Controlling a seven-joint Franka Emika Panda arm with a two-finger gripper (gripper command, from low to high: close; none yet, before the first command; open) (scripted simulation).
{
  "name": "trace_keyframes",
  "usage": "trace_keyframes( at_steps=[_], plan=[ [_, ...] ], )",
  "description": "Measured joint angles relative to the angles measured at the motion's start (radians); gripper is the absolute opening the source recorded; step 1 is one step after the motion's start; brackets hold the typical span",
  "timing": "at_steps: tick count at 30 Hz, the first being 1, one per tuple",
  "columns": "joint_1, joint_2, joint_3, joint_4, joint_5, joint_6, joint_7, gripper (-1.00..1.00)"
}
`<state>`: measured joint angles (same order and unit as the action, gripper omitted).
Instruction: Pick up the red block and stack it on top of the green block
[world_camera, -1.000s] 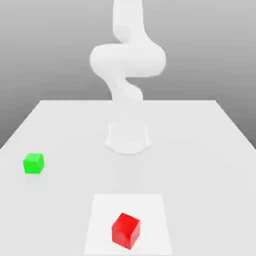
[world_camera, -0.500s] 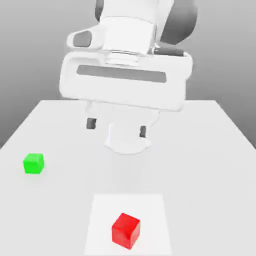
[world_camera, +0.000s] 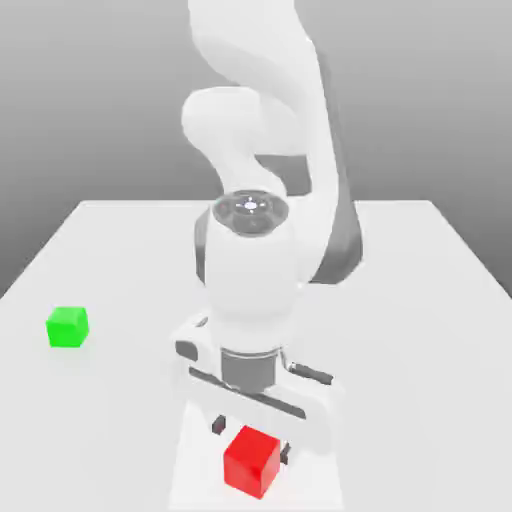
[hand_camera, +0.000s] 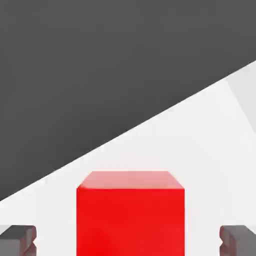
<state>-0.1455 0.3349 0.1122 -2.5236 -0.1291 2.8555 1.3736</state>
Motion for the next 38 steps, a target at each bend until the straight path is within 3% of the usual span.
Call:
trace_keyframes(
  at_steps=[6,11,15,21,28,31,35,36,38],
  plan=[
    [0.002,0.009,-0.003,0.001,-0.003,0.008,0.003,-1.00],
    [-0.022,-0.146,0.033,-0.024,0.060,-0.120,-0.045,-1.00],
    [-0.129,-0.232,-0.069,-0.085,0.060,-0.150,-0.073,-1.00],
    [-0.437,-0.354,-0.205,-0.191,0.033,-0.168,-0.108,-1.00],
    [-0.664,-0.502,-0.380,-0.313,0.013,-0.182,-0.157,-1.00],
    [-0.676,-0.439,-0.412,-0.325,0.050,-0.107,-0.190,-1.00],
    [-0.674,-0.295,-0.386,-0.322,0.177,0.028,-0.280,-1.00],
    [-0.679,-0.273,-0.376,-0.321,0.201,0.048,-0.297,1.00],
    [-0.679,-0.273,-0.376,-0.321,0.201,0.048,-0.297,1.00]
  ],
)
